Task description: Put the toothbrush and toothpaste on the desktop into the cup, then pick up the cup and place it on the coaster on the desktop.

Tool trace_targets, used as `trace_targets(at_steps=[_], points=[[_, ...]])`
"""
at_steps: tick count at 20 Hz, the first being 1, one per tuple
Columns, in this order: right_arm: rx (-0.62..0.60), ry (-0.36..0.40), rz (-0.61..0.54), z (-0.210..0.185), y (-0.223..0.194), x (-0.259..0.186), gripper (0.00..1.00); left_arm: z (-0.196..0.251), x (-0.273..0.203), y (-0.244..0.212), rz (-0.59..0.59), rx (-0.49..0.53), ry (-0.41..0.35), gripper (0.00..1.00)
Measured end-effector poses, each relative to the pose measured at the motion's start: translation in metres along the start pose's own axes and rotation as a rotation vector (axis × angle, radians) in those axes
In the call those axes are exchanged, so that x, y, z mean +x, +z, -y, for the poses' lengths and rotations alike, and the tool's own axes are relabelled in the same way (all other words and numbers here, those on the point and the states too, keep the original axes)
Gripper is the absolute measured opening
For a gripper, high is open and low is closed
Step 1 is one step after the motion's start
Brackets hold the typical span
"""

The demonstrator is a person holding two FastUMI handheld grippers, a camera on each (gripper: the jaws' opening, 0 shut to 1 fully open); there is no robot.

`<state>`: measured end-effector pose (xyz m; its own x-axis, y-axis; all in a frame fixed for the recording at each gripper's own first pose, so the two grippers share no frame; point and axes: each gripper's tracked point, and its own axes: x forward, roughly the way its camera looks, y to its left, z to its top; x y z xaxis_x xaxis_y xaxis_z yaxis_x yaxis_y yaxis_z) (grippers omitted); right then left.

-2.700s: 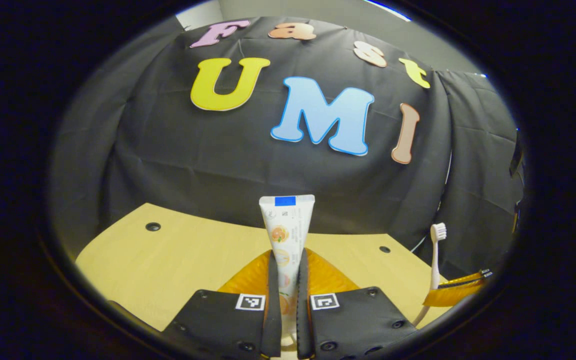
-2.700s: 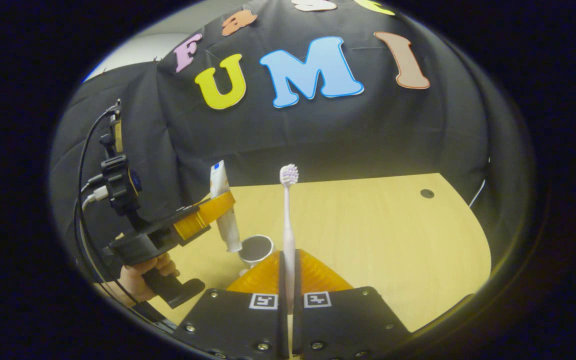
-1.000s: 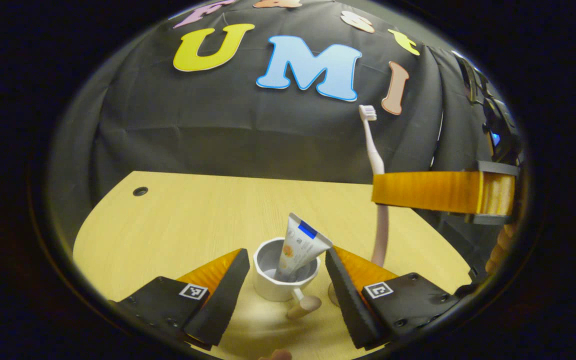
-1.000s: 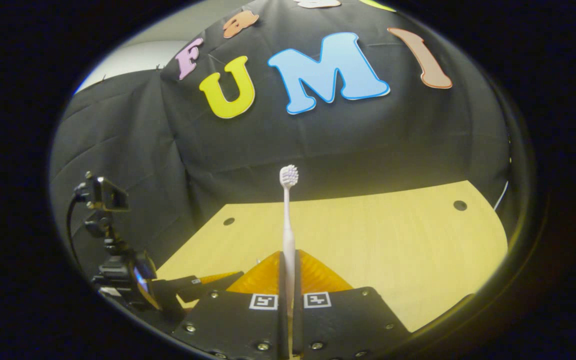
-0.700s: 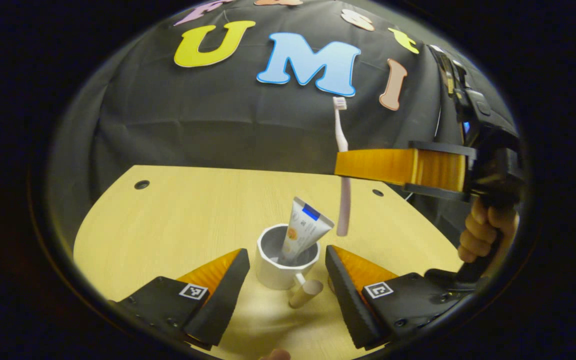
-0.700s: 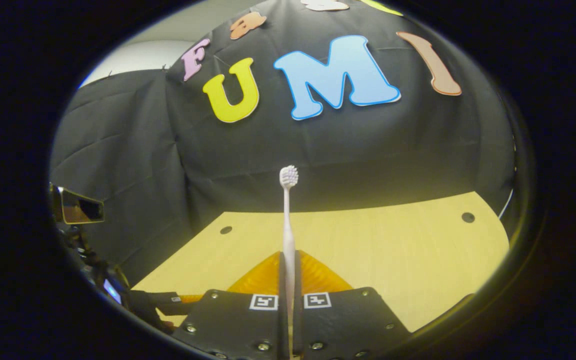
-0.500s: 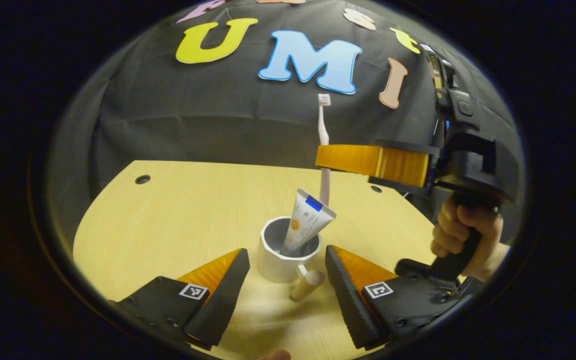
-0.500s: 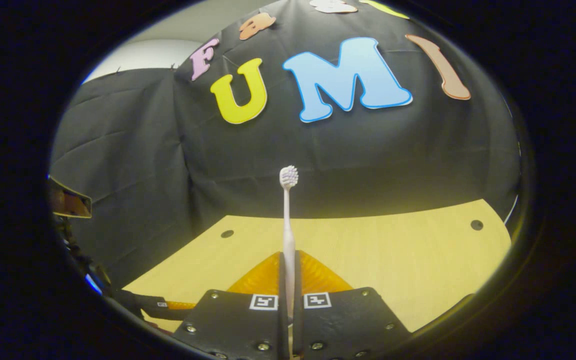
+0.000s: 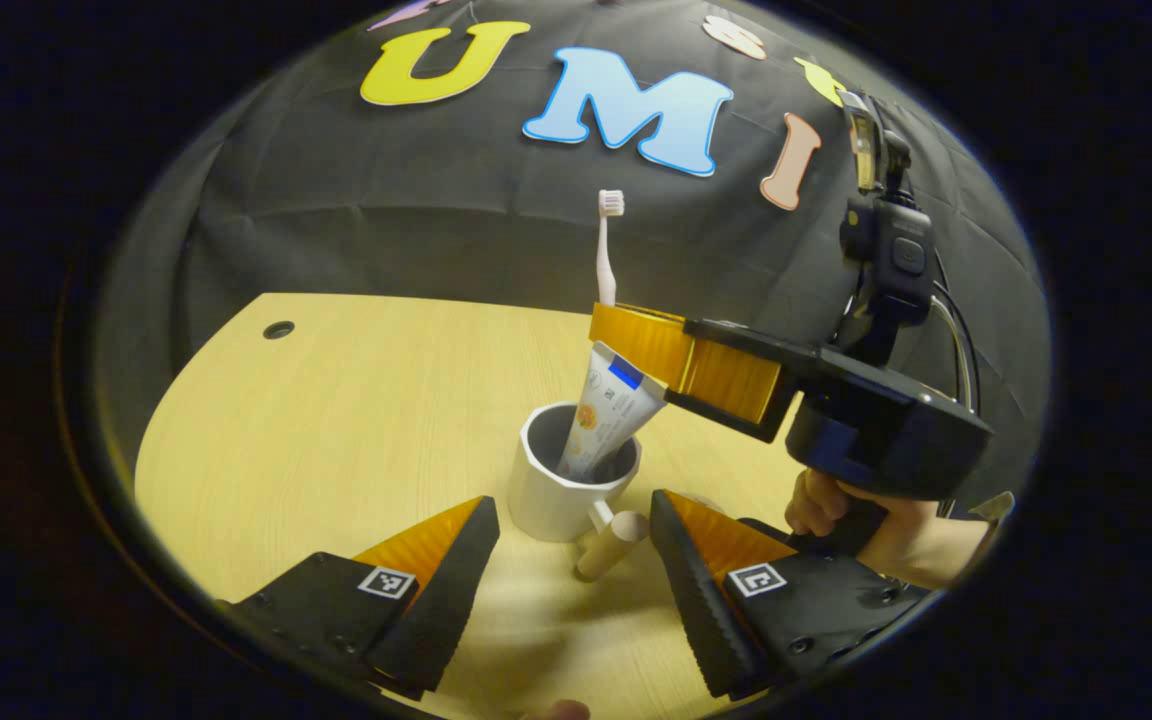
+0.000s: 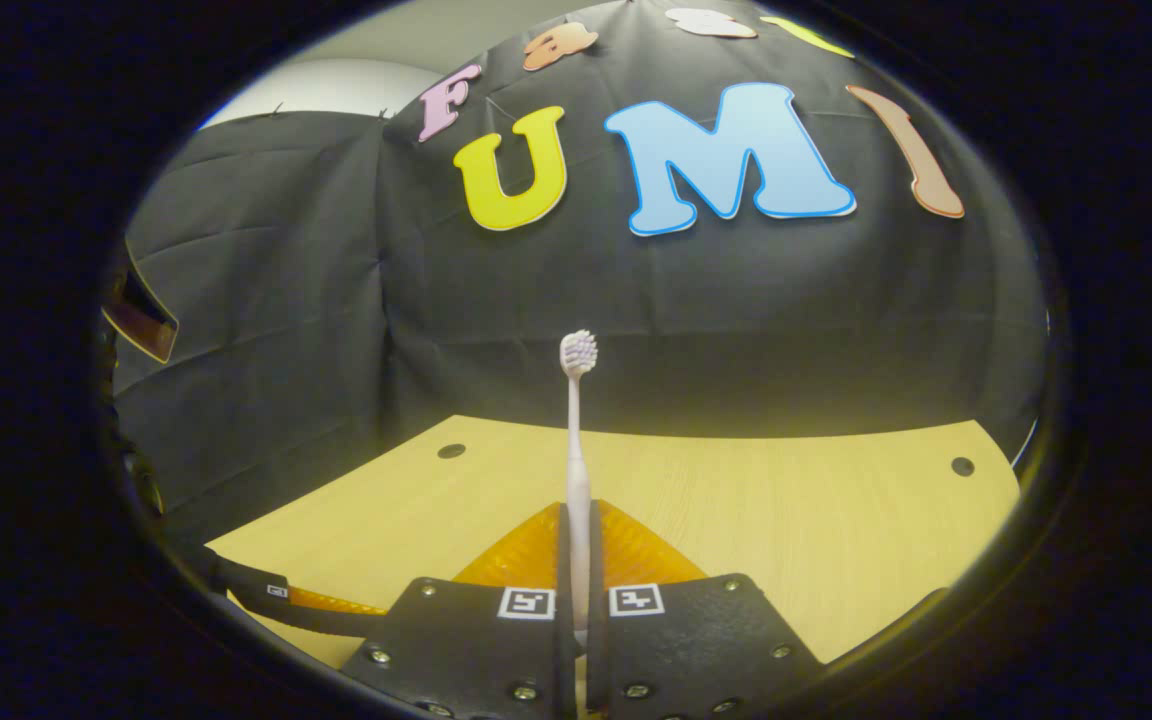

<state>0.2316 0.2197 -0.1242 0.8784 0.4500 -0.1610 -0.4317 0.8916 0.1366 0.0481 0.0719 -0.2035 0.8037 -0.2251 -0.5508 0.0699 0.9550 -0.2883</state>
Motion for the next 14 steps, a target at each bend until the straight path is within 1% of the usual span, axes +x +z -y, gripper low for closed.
trace_targets(at_steps=[2, 3, 4, 5, 6, 7, 8, 9, 10, 11, 12, 13, 14], points=[[-0.007, -0.002, -0.012, -0.003, -0.007, -0.007, 0.07, -0.002, -0.002, 0.001, 0.002, 0.000, 0.003, 0.98], [-0.012, -0.003, -0.020, -0.003, -0.010, -0.008, 0.07, -0.003, -0.002, 0.001, 0.003, 0.001, 0.003, 0.95], [-0.016, -0.003, -0.027, -0.002, -0.009, -0.012, 0.08, -0.003, -0.003, 0.001, 0.004, 0.001, 0.004, 0.98], [-0.019, -0.003, -0.027, -0.003, -0.009, -0.014, 0.08, -0.003, -0.003, 0.001, 0.006, 0.000, 0.005, 0.98], [-0.021, -0.006, -0.024, -0.002, -0.006, -0.015, 0.12, -0.003, -0.003, 0.001, 0.008, -0.002, 0.004, 0.98], [-0.017, -0.003, -0.020, -0.003, -0.004, -0.018, 0.12, -0.003, -0.002, 0.001, 0.007, -0.003, 0.004, 0.98], [-0.016, -0.013, -0.016, 0.000, -0.001, -0.020, 0.27, -0.001, -0.002, 0.000, 0.006, -0.006, 0.001, 0.98], [-0.012, -0.015, -0.008, 0.001, 0.002, -0.021, 0.34, 0.000, -0.003, 0.001, 0.006, -0.007, 0.000, 0.98], [-0.007, -0.013, -0.001, 0.000, 0.005, -0.021, 0.47, 0.001, -0.002, -0.001, 0.004, -0.008, -0.002, 0.95], [-0.001, -0.016, 0.004, 0.000, 0.007, -0.025, 0.54, 0.001, -0.002, -0.001, 0.003, -0.007, -0.001, 0.95], [0.003, -0.023, 0.012, 0.002, 0.011, -0.027, 0.72, 0.001, -0.002, -0.001, 0.002, -0.007, 0.000, 0.98], [0.007, -0.031, 0.020, 0.004, 0.014, -0.028, 0.75, 0.002, -0.002, -0.001, 0.000, -0.007, -0.001, 1.00], [0.010, -0.042, 0.028, 0.006, 0.018, -0.031, 0.80, 0.003, -0.001, -0.001, -0.002, -0.006, -0.002, 0.98]])
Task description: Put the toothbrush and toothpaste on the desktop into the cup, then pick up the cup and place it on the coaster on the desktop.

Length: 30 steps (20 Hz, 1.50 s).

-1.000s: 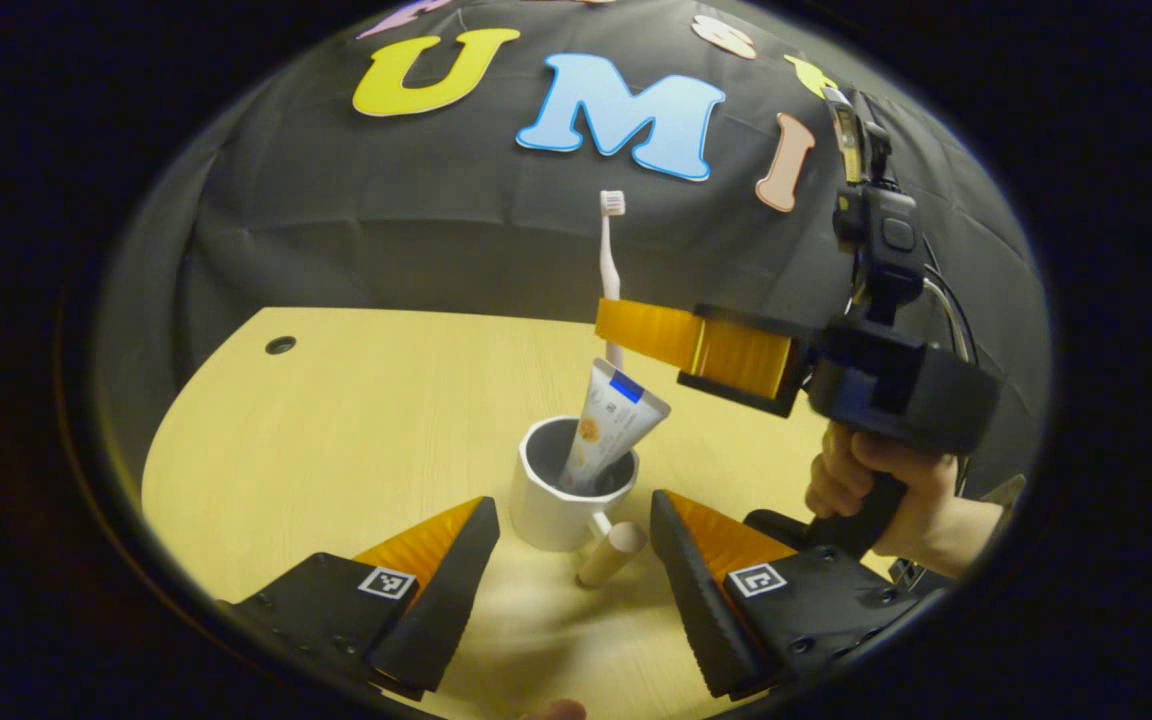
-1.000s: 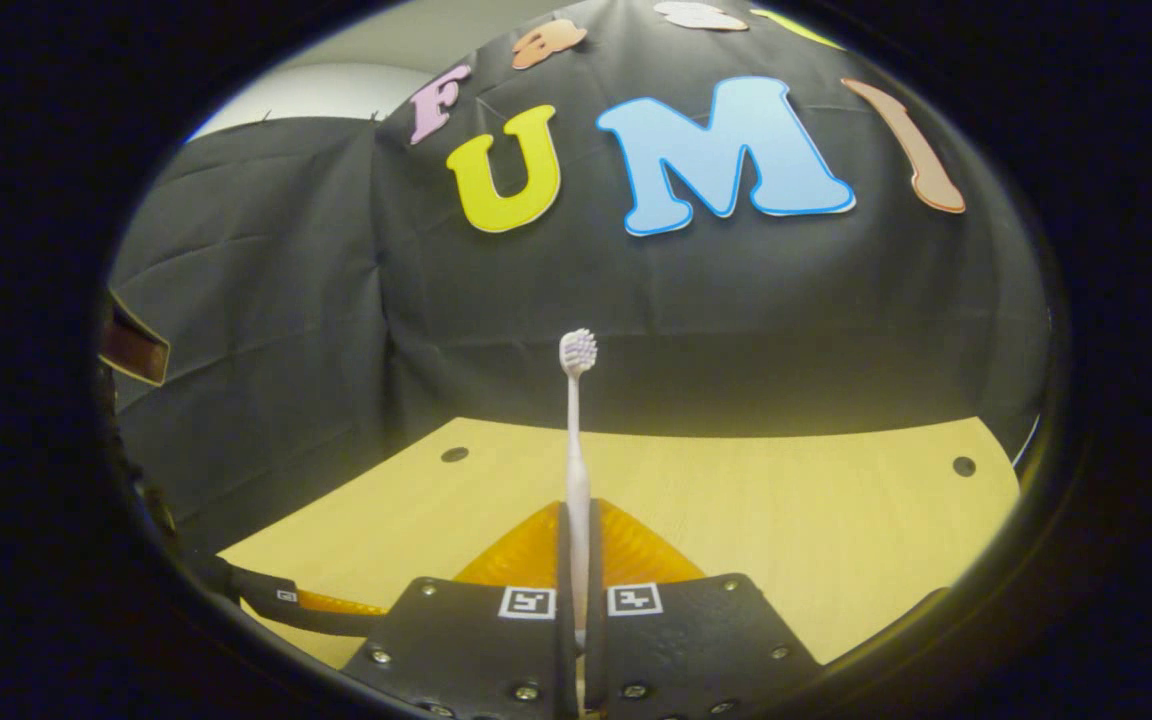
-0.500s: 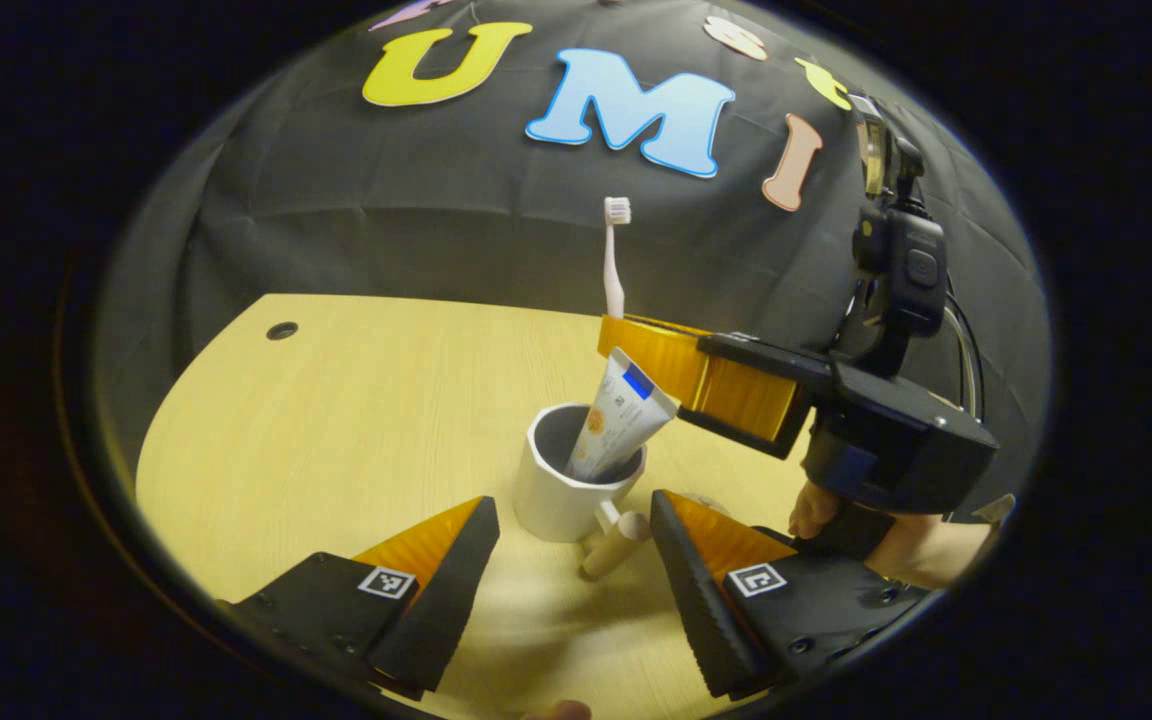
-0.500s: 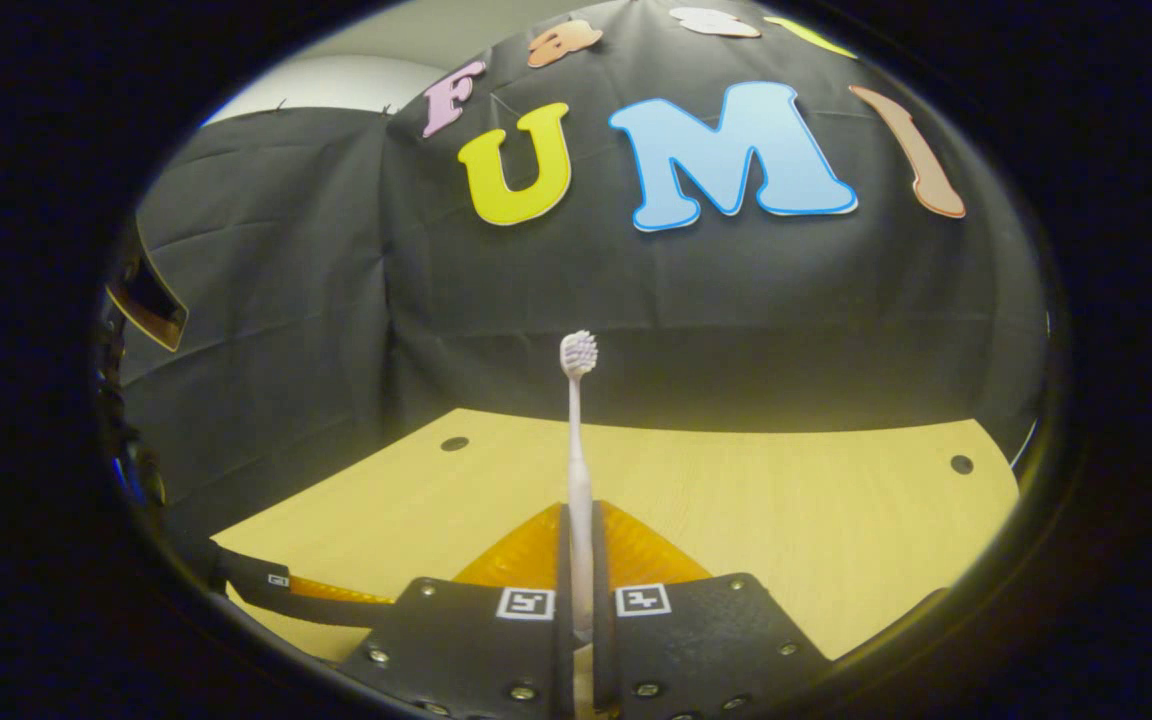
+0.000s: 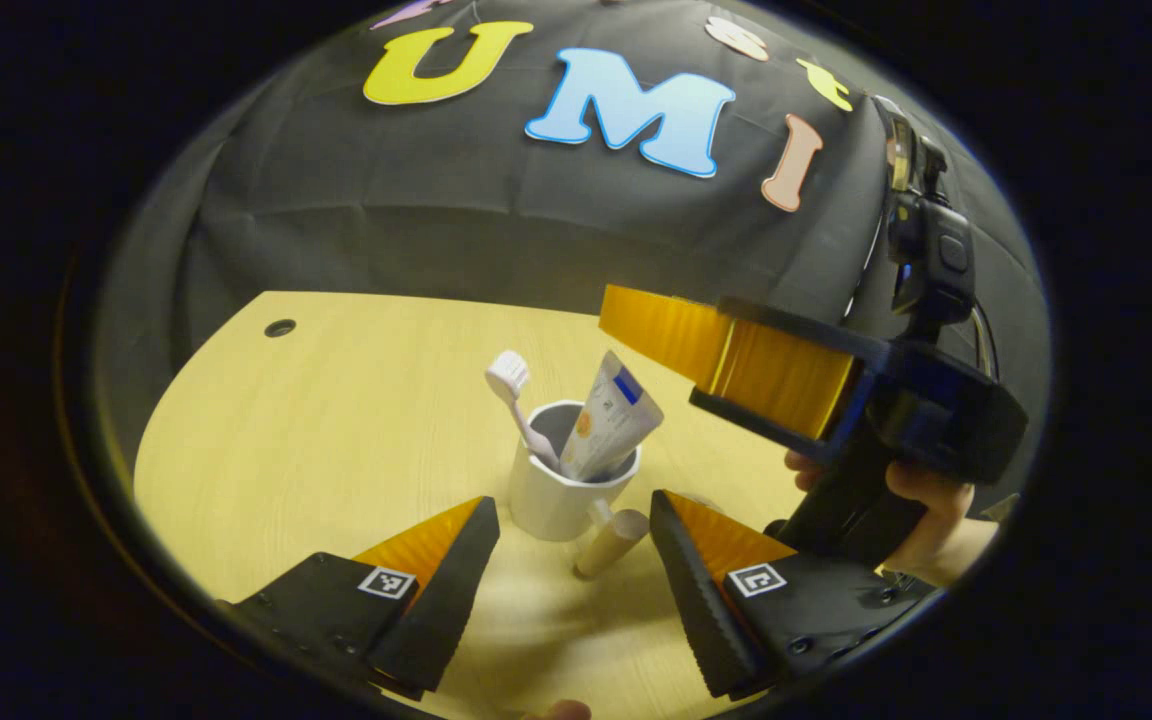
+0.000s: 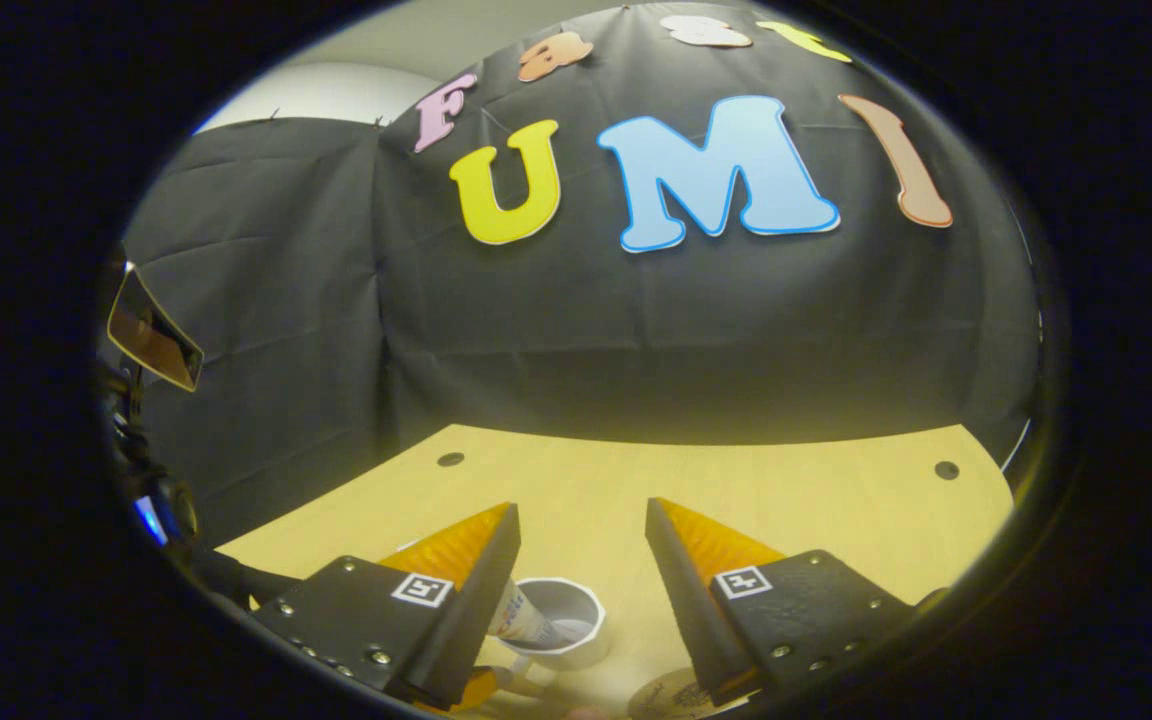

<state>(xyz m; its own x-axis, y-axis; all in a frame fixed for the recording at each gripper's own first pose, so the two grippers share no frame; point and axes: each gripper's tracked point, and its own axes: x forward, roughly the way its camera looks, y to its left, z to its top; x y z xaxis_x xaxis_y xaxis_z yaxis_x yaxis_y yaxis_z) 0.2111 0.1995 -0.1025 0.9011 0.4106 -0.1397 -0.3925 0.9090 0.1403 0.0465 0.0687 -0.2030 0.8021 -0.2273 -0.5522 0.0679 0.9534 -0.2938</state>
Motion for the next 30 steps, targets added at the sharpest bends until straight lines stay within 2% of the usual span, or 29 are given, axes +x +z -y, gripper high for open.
trace_targets(at_steps=[3, 5, 8, 9, 10, 12, 13, 14, 17, 20, 21, 23, 26, 27, 28, 30], points=[[0.018, -0.027, 0.020, 0.008, 0.013, -0.009, 0.82, 0.005, 0.004, -0.002, -0.012, -0.004, -0.004, 0.95], [0.024, -0.064, 0.029, 0.018, 0.021, -0.017, 0.92, 0.010, 0.007, -0.005, -0.028, -0.012, -0.009, 0.98], [0.030, -0.110, 0.039, 0.034, 0.034, -0.033, 0.92, 0.016, 0.013, -0.010, -0.057, -0.026, -0.007, 0.98], [0.037, -0.119, 0.040, 0.039, 0.038, -0.039, 0.87, 0.017, 0.014, -0.012, -0.070, -0.029, -0.001, 0.98], [0.043, -0.126, 0.041, 0.043, 0.041, -0.044, 0.92, 0.019, 0.017, -0.014, -0.085, -0.031, 0.005, 0.94], [0.050, -0.151, 0.052, 0.055, 0.048, -0.056, 0.92, 0.020, 0.020, -0.017, -0.105, -0.033, 0.019, 0.98], [0.049, -0.165, 0.057, 0.061, 0.052, -0.062, 0.92, 0.020, 0.022, -0.018, -0.113, -0.036, 0.028, 0.94], [0.044, -0.178, 0.062, 0.067, 0.055, -0.068, 0.91, 0.019, 0.025, -0.021, -0.123, -0.040, 0.037, 0.98], [0.024, -0.214, 0.068, 0.084, 0.061, -0.082, 0.91, 0.019, 0.032, -0.023, -0.164, -0.062, 0.061, 0.98], [0.000, -0.231, 0.062, 0.094, 0.063, -0.091, 0.91, 0.014, 0.039, -0.024, -0.203, -0.084, 0.097, 0.95], [-0.005, -0.234, 0.058, 0.096, 0.062, -0.094, 0.92, 0.012, 0.040, -0.025, -0.216, -0.093, 0.108, 0.89], [-0.015, -0.233, 0.047, 0.099, 0.060, -0.098, 0.92, 0.012, 0.043, -0.029, -0.255, -0.114, 0.124, 0.89], [-0.026, -0.229, 0.035, 0.101, 0.059, -0.104, 0.92, 0.009, 0.050, -0.035, -0.321, -0.123, 0.150, 0.71], [-0.025, -0.225, 0.031, 0.101, 0.057, -0.106, 0.92, 0.008, 0.054, -0.036, -0.339, -0.123, 0.156, 0.71], [-0.026, -0.221, 0.029, 0.100, 0.057, -0.107, 0.92, 0.008, 0.055, -0.037, -0.352, -0.121, 0.165, 0.65], [-0.032, -0.220, 0.023, 0.102, 0.055, -0.109, 0.92, 0.009, 0.061, -0.038, -0.377, -0.118, 0.181, 0.73]])
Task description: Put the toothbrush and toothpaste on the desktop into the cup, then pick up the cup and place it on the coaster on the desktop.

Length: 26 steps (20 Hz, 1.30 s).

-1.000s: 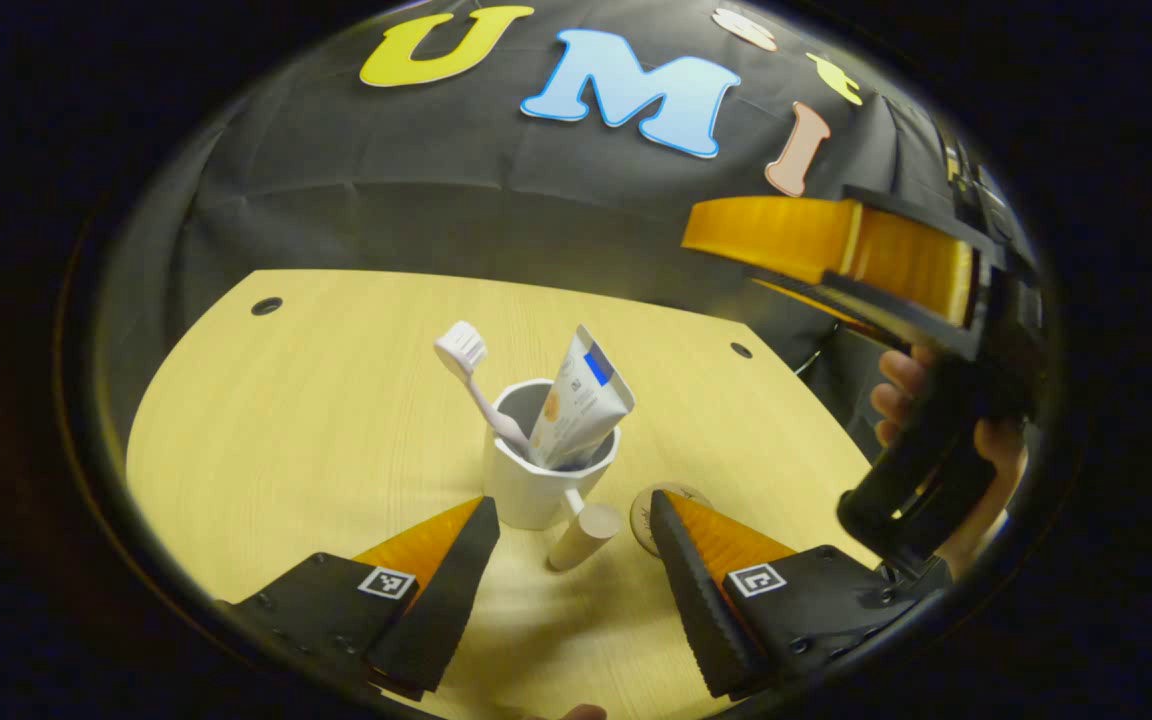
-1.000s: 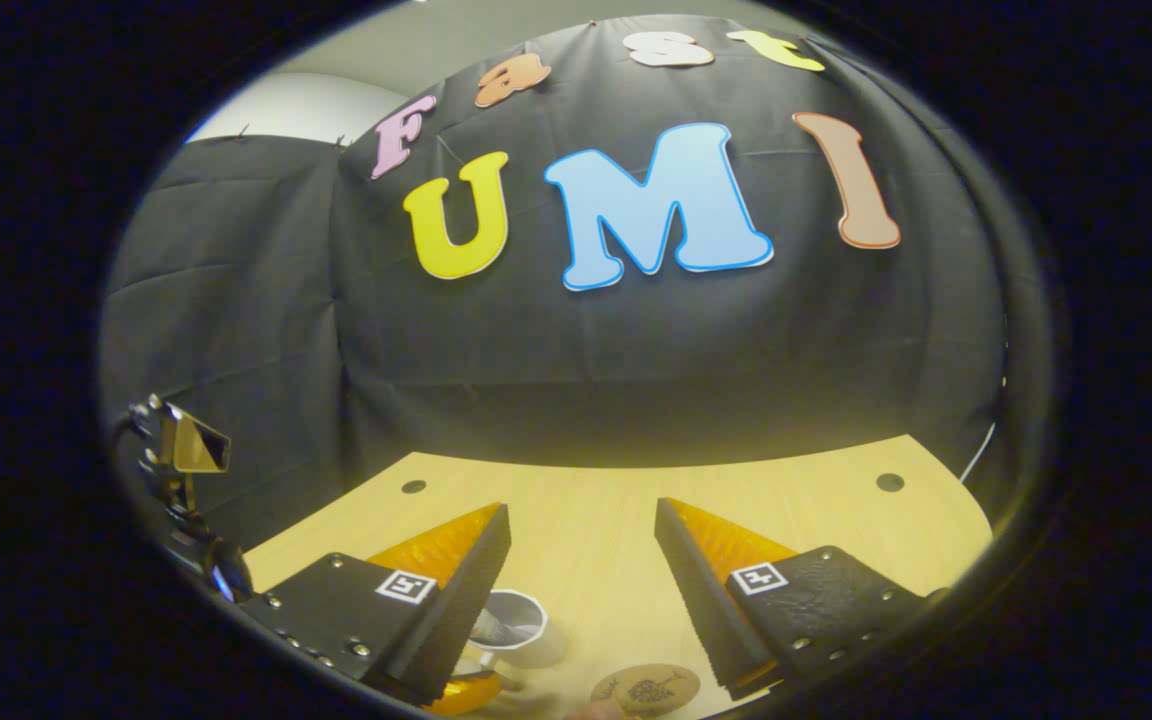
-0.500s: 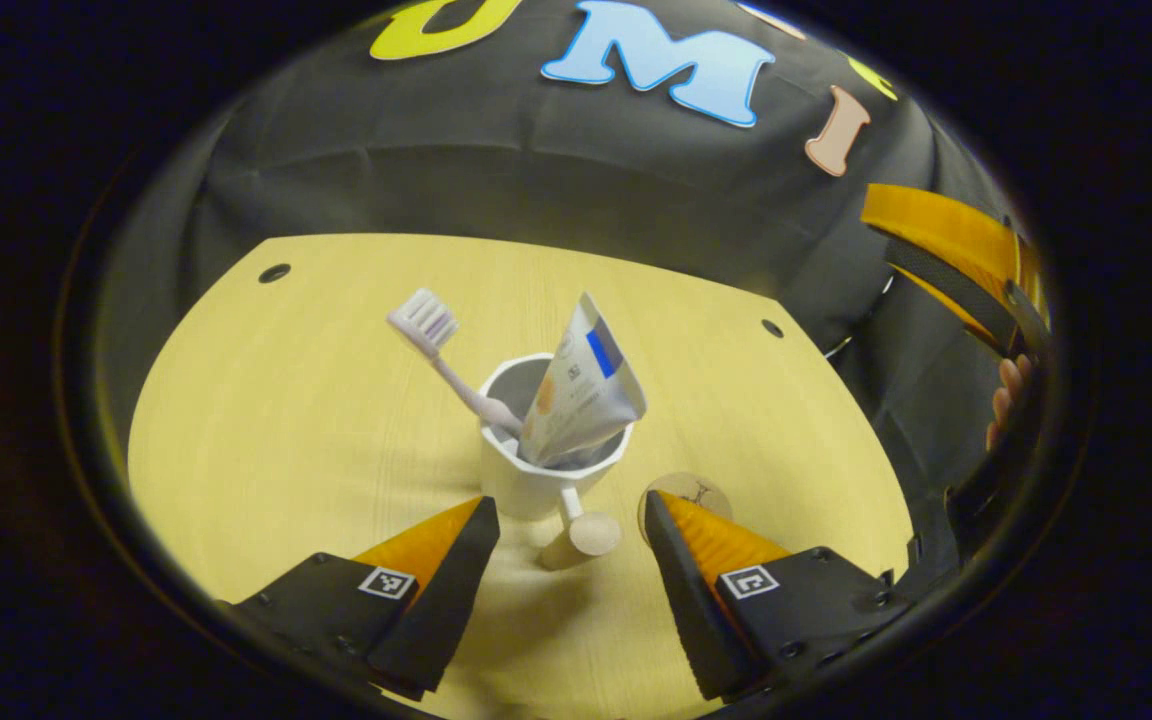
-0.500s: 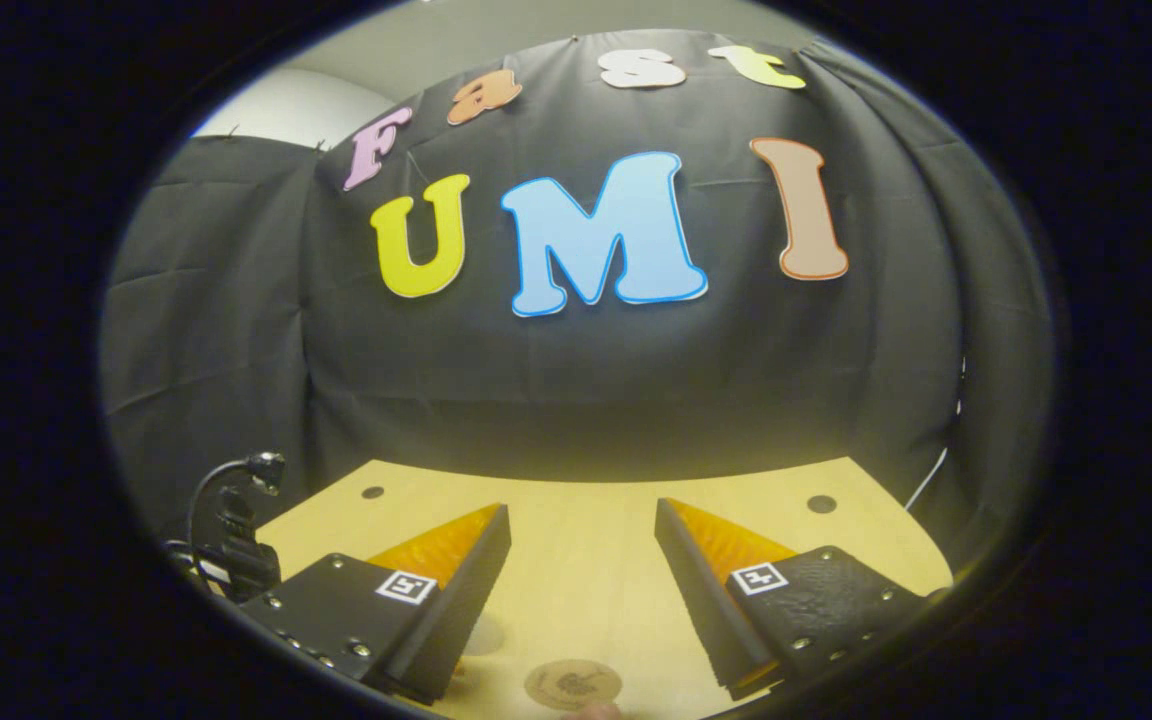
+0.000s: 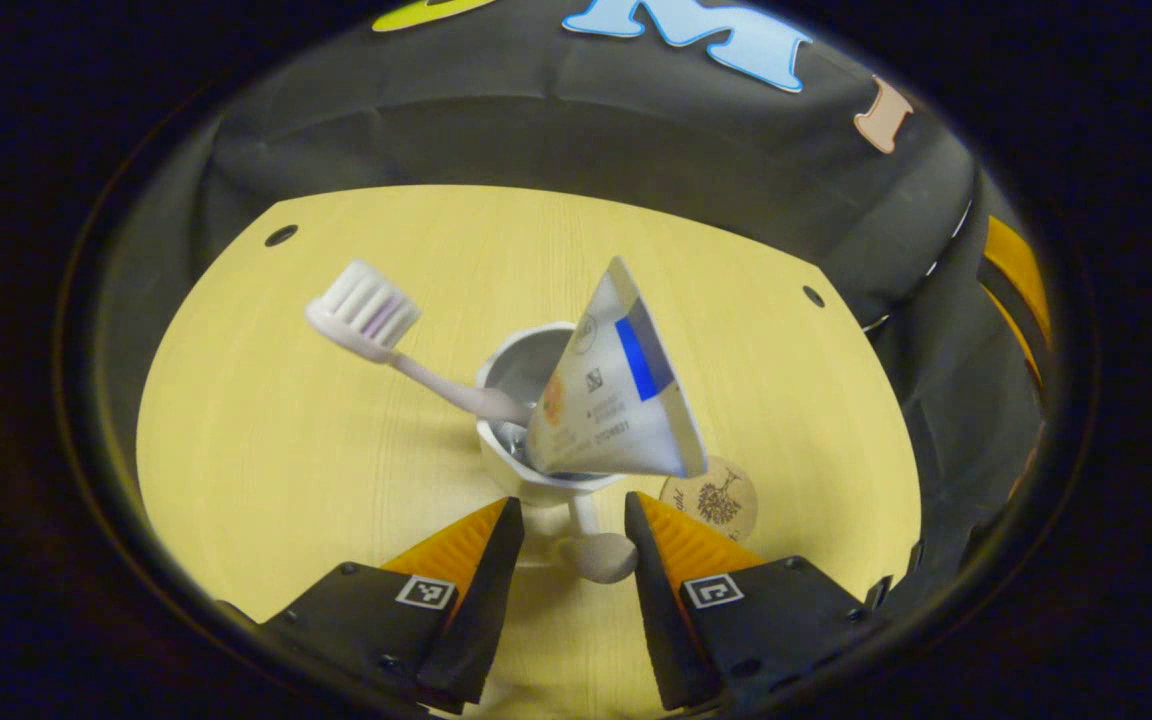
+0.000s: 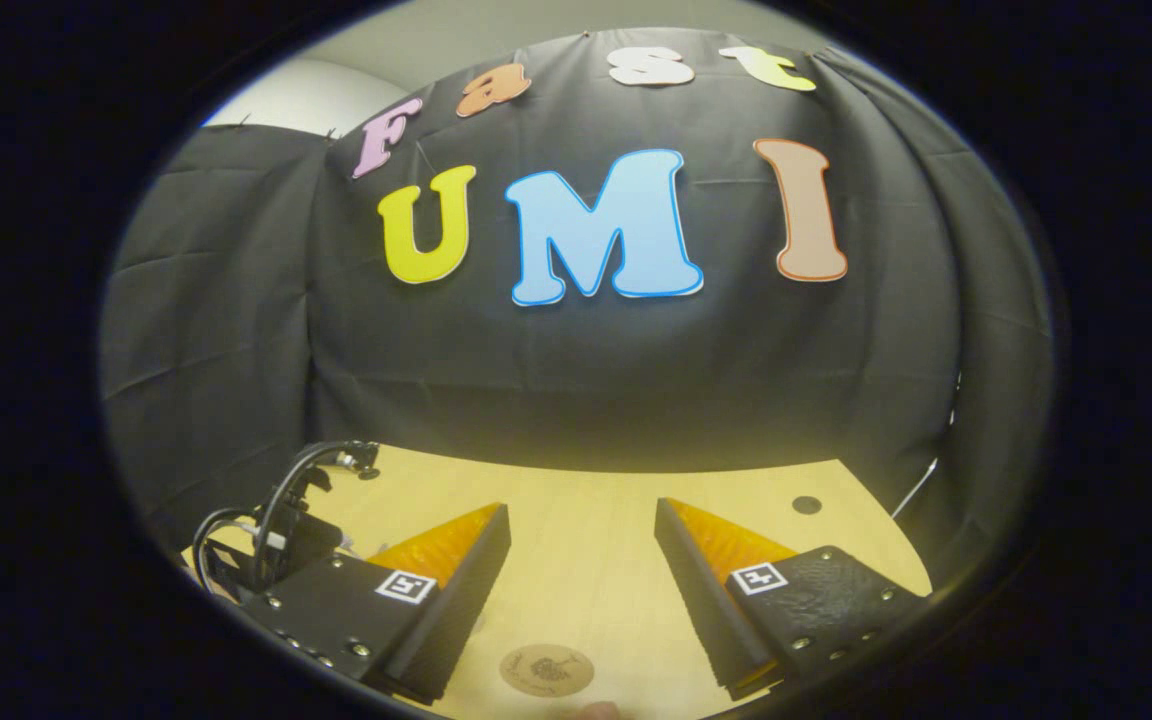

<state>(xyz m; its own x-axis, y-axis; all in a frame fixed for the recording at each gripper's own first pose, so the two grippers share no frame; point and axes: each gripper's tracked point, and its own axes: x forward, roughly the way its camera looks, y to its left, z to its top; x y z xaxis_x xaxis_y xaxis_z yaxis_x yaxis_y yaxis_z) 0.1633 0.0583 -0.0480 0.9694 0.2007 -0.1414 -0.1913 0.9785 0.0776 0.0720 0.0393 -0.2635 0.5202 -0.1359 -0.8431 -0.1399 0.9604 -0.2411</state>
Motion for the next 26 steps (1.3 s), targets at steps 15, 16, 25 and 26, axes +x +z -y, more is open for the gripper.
trace_targets(at_steps=[15, 16, 25, 26], points=[[0.014, -0.015, -0.037, 0.022, -0.015, -0.013, 0.92, -0.002, 0.000, -0.008, -0.043, 0.096, 0.131, 0.29], [0.016, -0.017, -0.039, 0.023, -0.016, -0.014, 0.87, -0.003, 0.000, -0.007, -0.033, 0.093, 0.131, 0.29], [0.019, -0.032, -0.033, 0.036, -0.015, -0.022, 0.87, 0.004, -0.006, -0.001, 0.013, 0.104, 0.076, 0.24], [0.018, -0.036, -0.031, 0.038, -0.014, -0.024, 0.87, 0.003, -0.006, 0.001, 0.021, 0.118, 0.073, 0.23]])
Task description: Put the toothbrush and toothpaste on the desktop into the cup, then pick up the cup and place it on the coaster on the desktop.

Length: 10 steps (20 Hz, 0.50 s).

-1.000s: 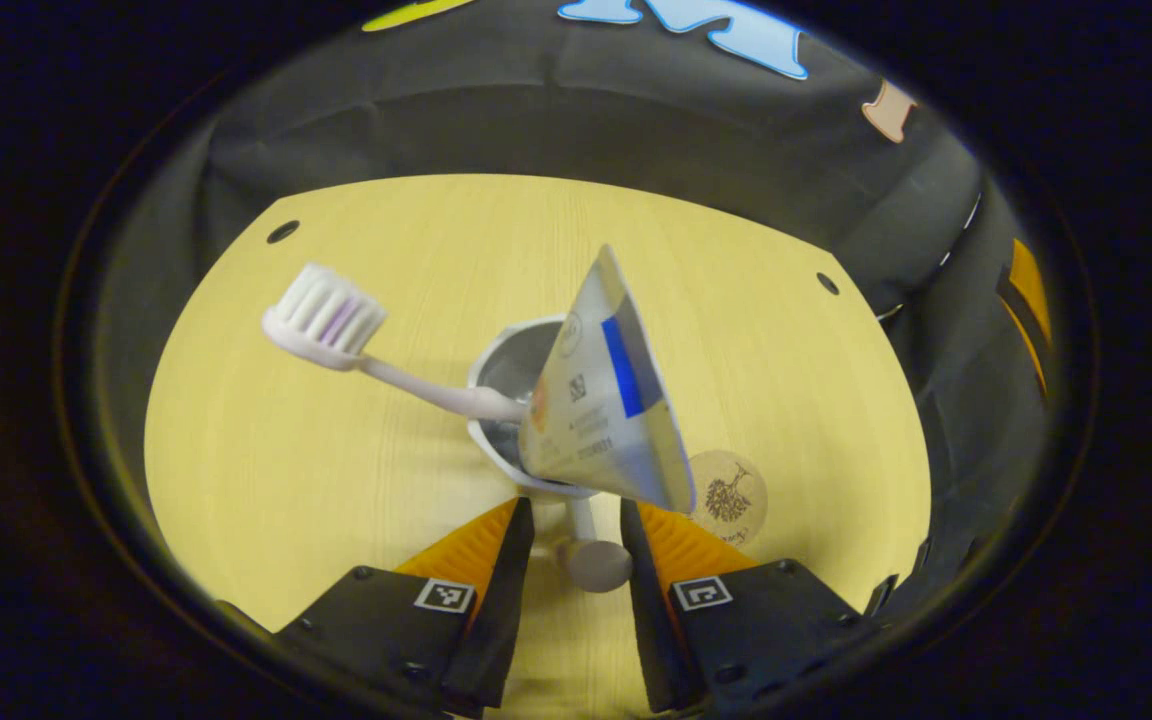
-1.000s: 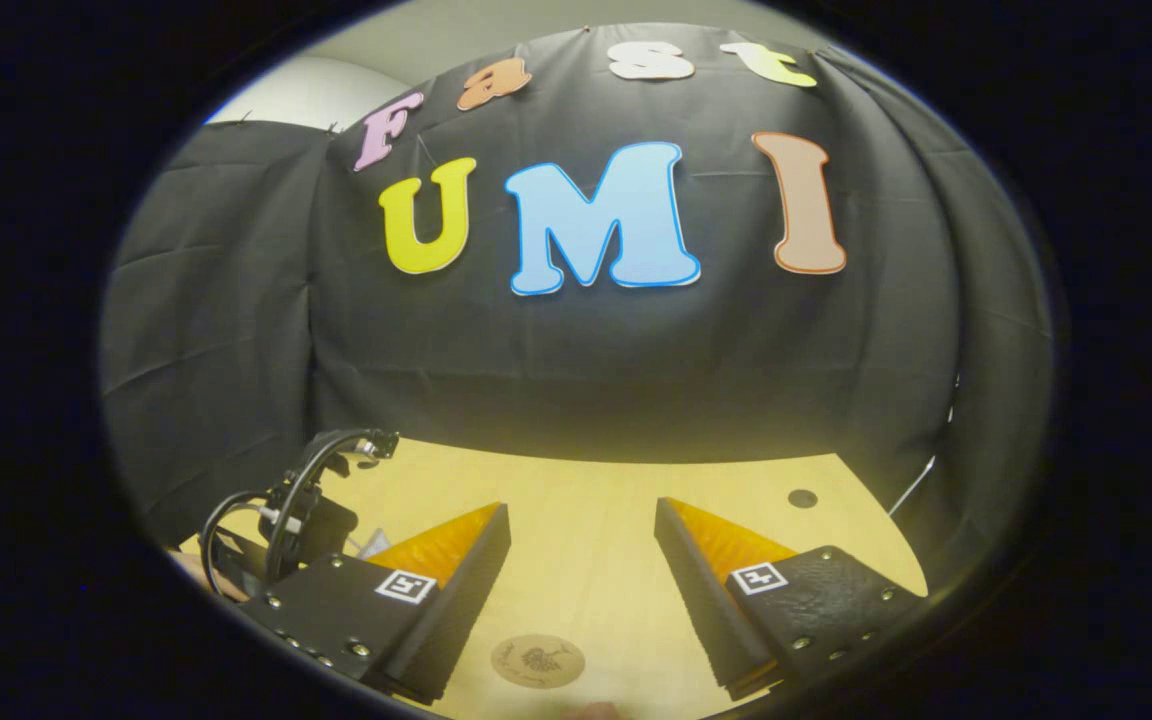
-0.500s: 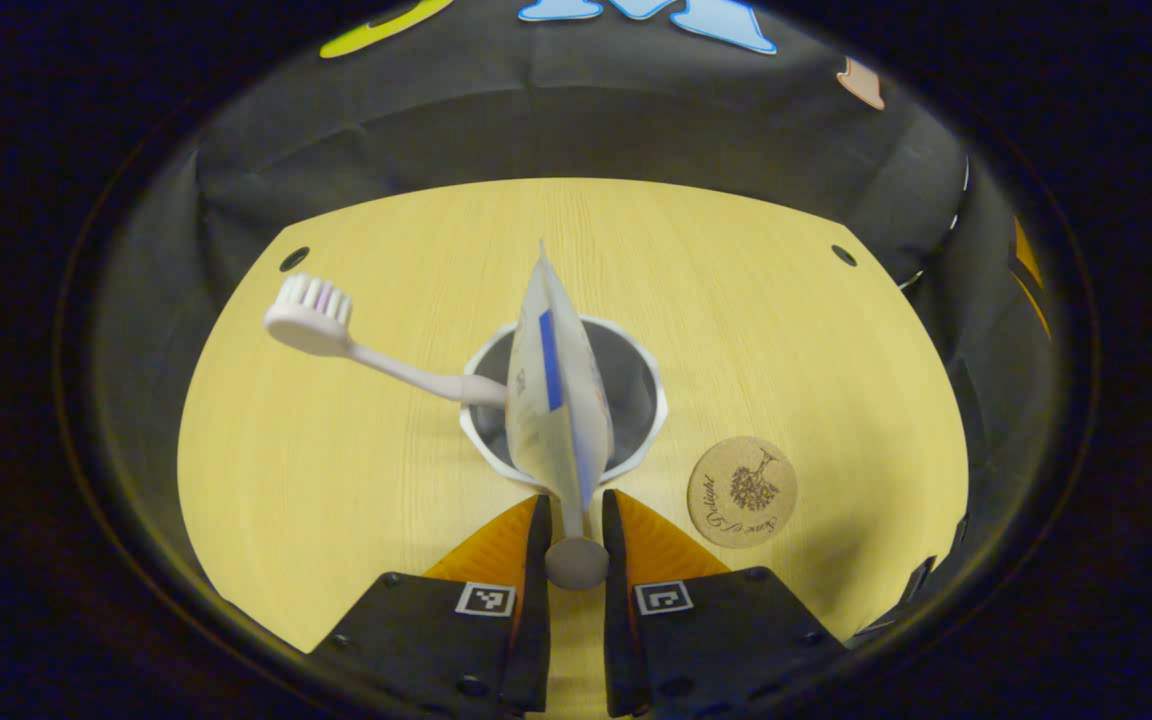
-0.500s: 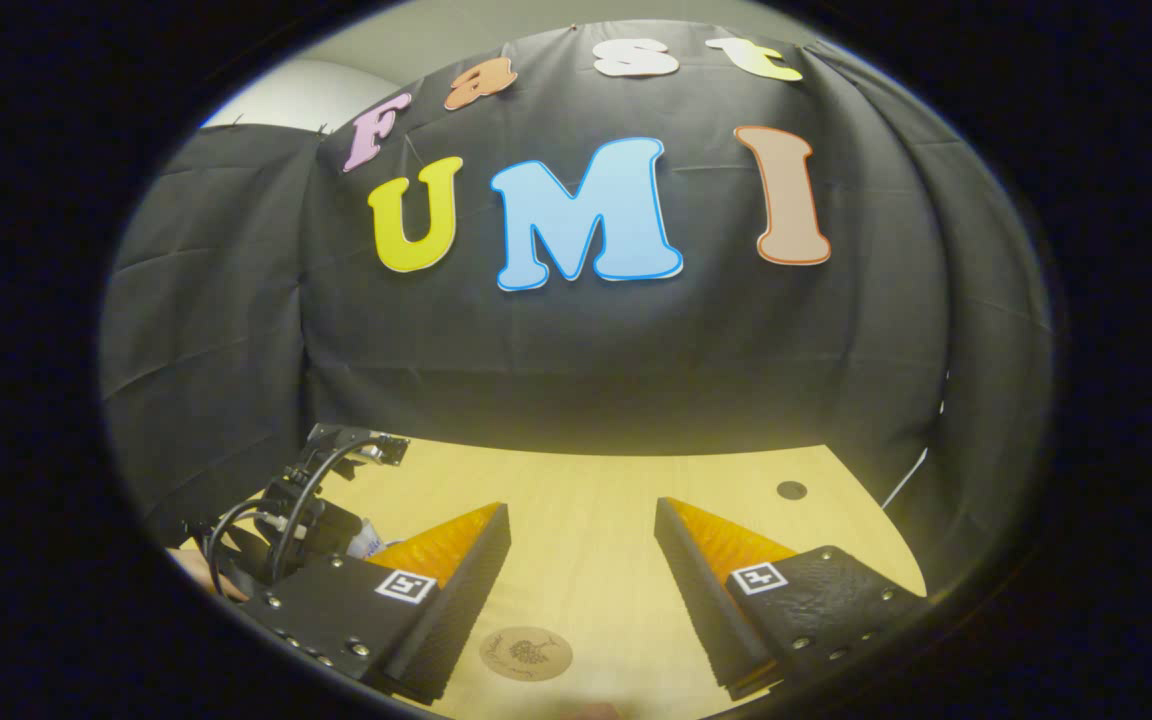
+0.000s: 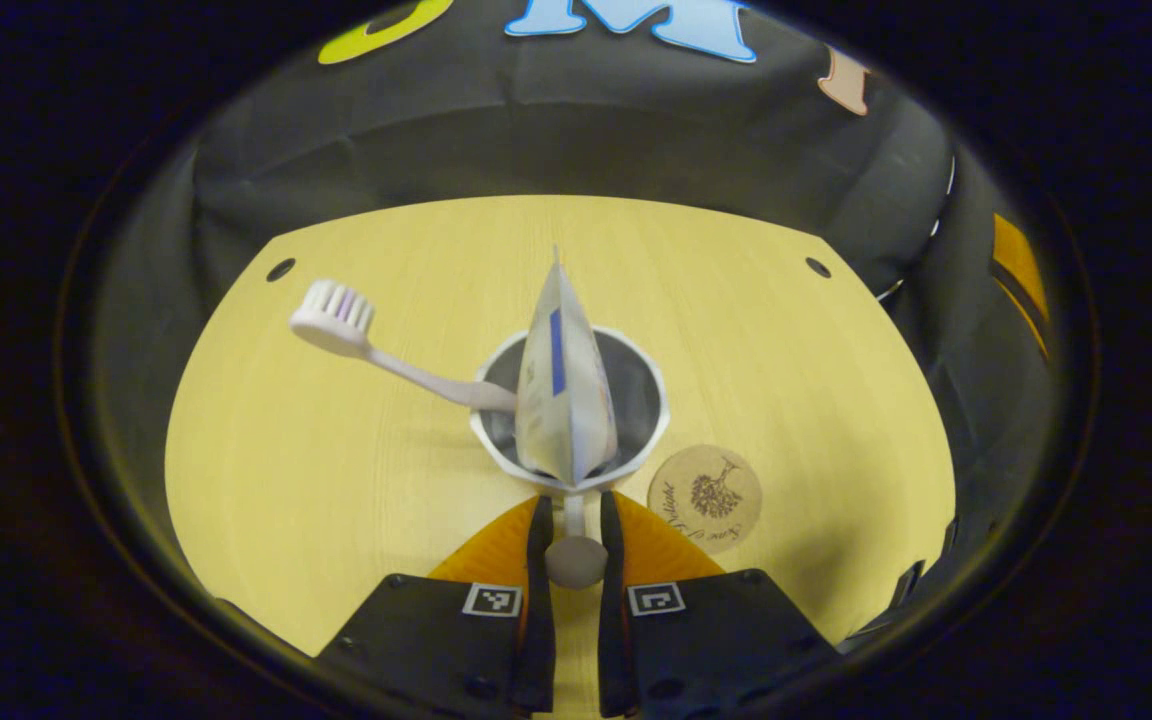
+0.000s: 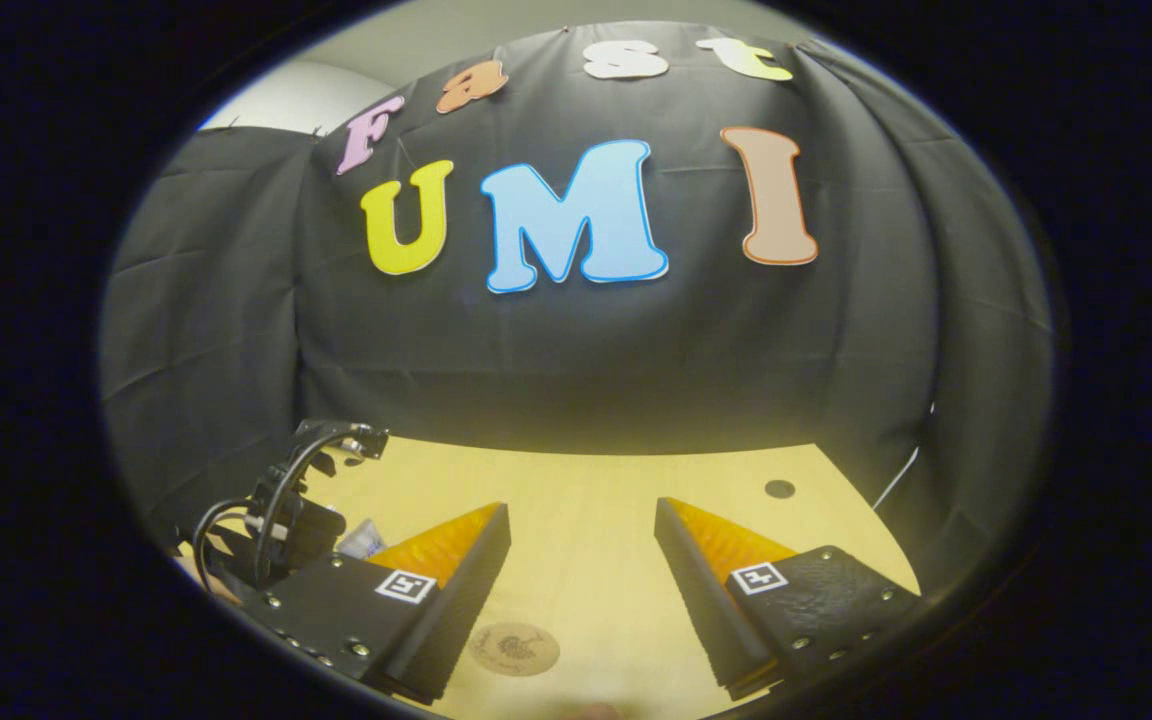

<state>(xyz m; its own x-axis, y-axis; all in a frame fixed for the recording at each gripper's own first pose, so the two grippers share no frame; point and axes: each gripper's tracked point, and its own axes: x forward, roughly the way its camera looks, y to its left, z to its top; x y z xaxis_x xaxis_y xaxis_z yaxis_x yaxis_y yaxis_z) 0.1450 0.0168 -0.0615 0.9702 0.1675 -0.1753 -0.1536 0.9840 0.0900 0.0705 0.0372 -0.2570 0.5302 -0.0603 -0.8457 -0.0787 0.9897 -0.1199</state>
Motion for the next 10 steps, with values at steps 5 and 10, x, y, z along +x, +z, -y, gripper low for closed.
trace_targets(at_steps=[5, 10], points=[[0.003, -0.013, 0.011, 0.012, 0.002, -0.009, 0.87, 0.001, -0.009, 0.002, 0.021, 0.061, -0.036, 0.24], [-0.002, -0.033, 0.022, 0.029, 0.003, -0.025, 0.87, -0.001, -0.015, -0.003, -0.005, 0.093, -0.077, 0.24]])
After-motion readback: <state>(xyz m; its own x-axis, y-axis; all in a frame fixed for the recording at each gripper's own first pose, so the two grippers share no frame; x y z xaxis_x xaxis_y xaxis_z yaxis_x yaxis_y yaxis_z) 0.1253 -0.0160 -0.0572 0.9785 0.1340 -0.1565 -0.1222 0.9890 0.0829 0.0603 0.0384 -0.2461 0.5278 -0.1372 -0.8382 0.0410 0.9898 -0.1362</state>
